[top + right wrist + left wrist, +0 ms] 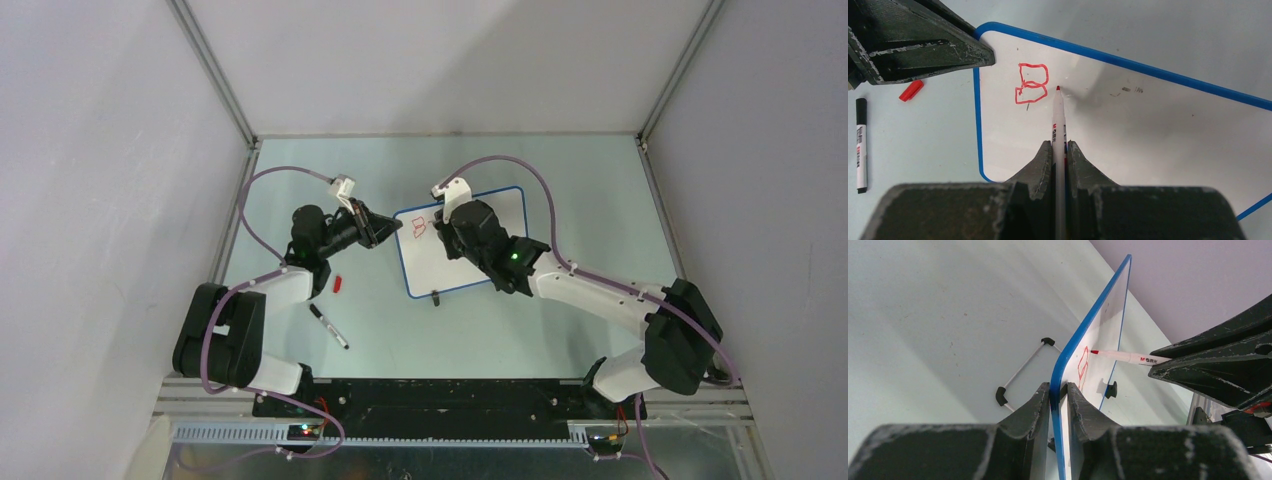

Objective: Write a sentence on the whiteboard

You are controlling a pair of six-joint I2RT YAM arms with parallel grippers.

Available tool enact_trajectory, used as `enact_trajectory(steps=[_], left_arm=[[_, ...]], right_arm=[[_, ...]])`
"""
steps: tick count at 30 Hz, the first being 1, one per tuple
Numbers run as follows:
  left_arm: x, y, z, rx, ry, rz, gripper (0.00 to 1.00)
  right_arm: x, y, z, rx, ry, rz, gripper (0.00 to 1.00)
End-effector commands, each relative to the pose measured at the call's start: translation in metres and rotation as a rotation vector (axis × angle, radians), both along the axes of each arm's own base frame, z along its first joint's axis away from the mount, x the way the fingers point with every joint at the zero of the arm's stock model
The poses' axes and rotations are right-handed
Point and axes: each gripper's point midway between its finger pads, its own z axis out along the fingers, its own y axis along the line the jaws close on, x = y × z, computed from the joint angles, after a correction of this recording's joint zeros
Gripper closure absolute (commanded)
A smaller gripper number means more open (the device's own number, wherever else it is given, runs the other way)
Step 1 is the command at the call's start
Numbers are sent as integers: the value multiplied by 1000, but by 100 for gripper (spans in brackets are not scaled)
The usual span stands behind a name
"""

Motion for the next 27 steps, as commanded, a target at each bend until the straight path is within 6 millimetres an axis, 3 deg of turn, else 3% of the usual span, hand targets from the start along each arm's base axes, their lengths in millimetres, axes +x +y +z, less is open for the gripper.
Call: enact_trajectory(steps=[1,27], left_arm=[[-5,-6,17,0,-70,-34,78],[-6,-6,17,7,-68,-32,78]], right_arm=[[7,1,9,9,-35,-22,100],[2,-5,-4,-38,0,-36,100]])
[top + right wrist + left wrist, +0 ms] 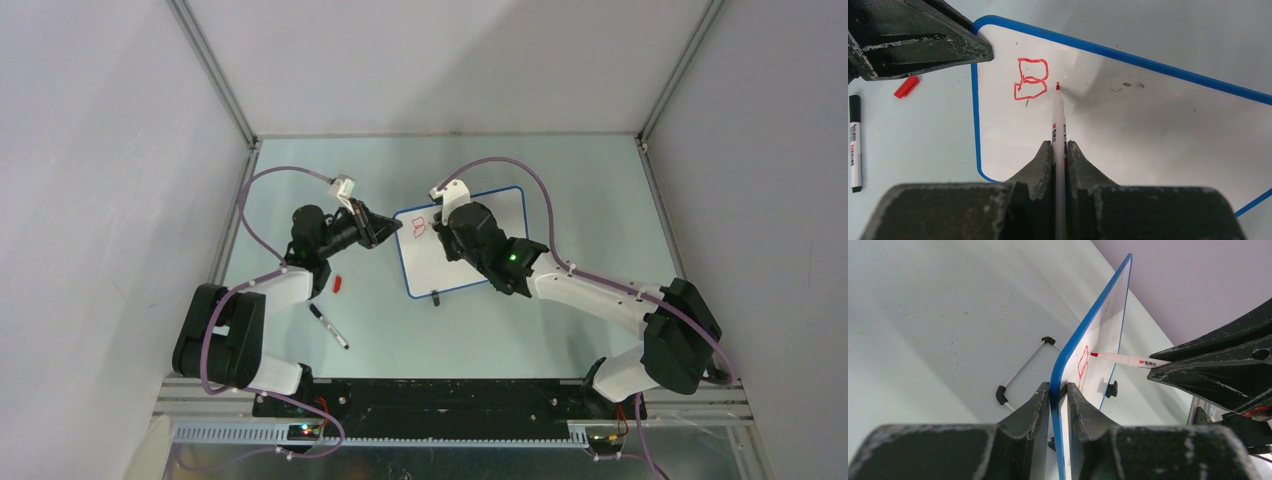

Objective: Write a sentence on the whiteboard

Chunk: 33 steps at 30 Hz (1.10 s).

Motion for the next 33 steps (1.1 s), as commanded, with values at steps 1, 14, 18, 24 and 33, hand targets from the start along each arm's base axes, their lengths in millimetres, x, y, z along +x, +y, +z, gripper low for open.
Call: enact_trajectory(steps=[1,14,18,24,33], left_arm=[[-5,-6,18,4,-72,-33,78],[-6,-7,18,4,-72,-35,78],[-6,-6,18,6,-72,-32,78],[-6,-7,18,8,-73,-35,78],[-7,-8,19,9,-76,-37,78]], right_arm=[[1,-4,-1,-25,0,-25,100],[-7,-5,-9,-64,21,-22,100],[-8,-5,-9,-66,18,-20,100],[-6,-1,-5,-53,4,-8,100],[-1,2,1,-43,-8,-3,100]])
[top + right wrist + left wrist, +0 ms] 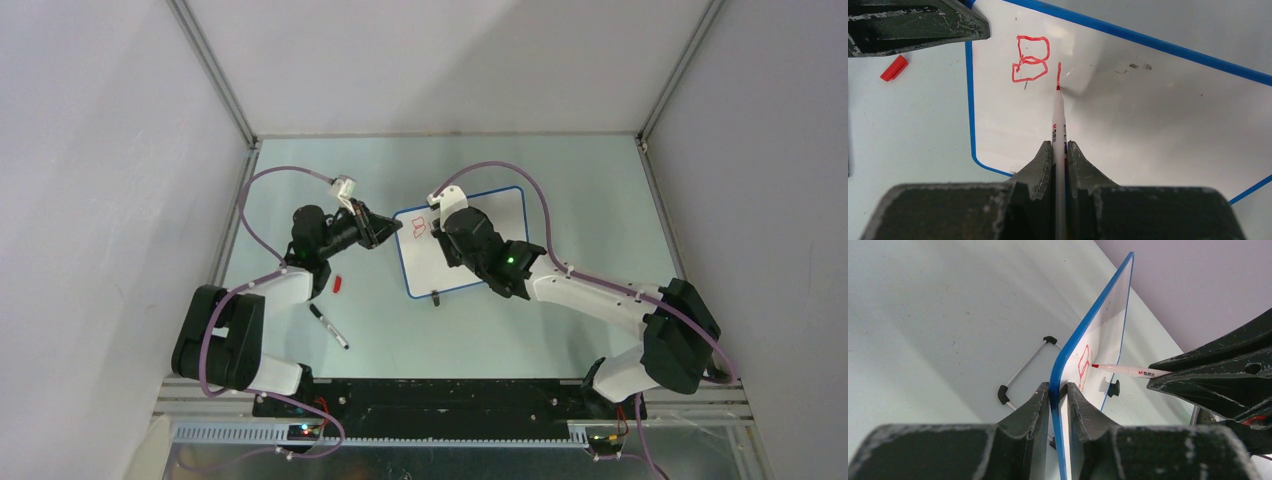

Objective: Write a sentence on the whiteboard

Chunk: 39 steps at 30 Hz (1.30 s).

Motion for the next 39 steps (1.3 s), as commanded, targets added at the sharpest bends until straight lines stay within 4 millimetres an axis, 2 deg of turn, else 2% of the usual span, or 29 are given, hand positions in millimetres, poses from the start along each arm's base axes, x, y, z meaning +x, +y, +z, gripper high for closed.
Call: enact_trajectory(steps=[1,39], left_arm=[[-6,-8,19,-4,-68,-39,78],[-5,-8,18,2,-68,-40,78]], right_arm=[[10,6,12,15,-35,-5,100],[24,4,30,35,-60,-35,100]])
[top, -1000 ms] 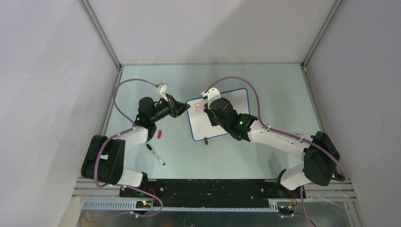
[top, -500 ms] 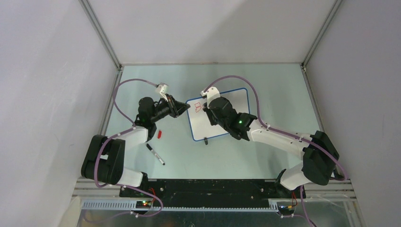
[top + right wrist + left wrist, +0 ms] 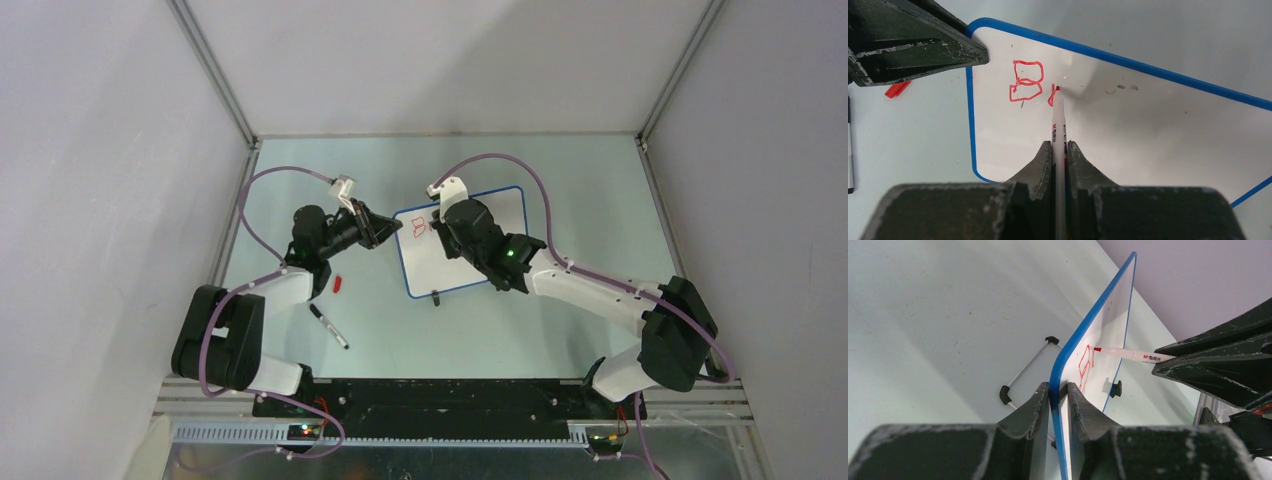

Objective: Write a sentence on the whiteboard

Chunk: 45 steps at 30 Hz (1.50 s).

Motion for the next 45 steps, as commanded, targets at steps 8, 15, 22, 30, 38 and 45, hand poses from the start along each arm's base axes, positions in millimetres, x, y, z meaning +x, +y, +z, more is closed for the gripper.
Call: enact_trajectory(steps=[8,15,22,30,38,45], left_arm=[[-7,-9,19,-3,-65,-51,78],[-7,-9,19,-1,-67,-50,78],[-7,-9,18,-1,-64,-49,78],[-7,-8,18,-1,-65,-49,78],[-7,-9,18,0,-63,-50,78],[-7,-9,18,2,-61,-50,78]], right_arm=[[13,-3,14,10,-31,-42,100],[14,-7,14,7,-29,-57,100],[14,-9,14,5,-27,-69,100],[14,-12,16,8,-29,-82,100],[6,-5,28,48,-35,-39,100],[-1,-10,49,93,-68,-26,100]])
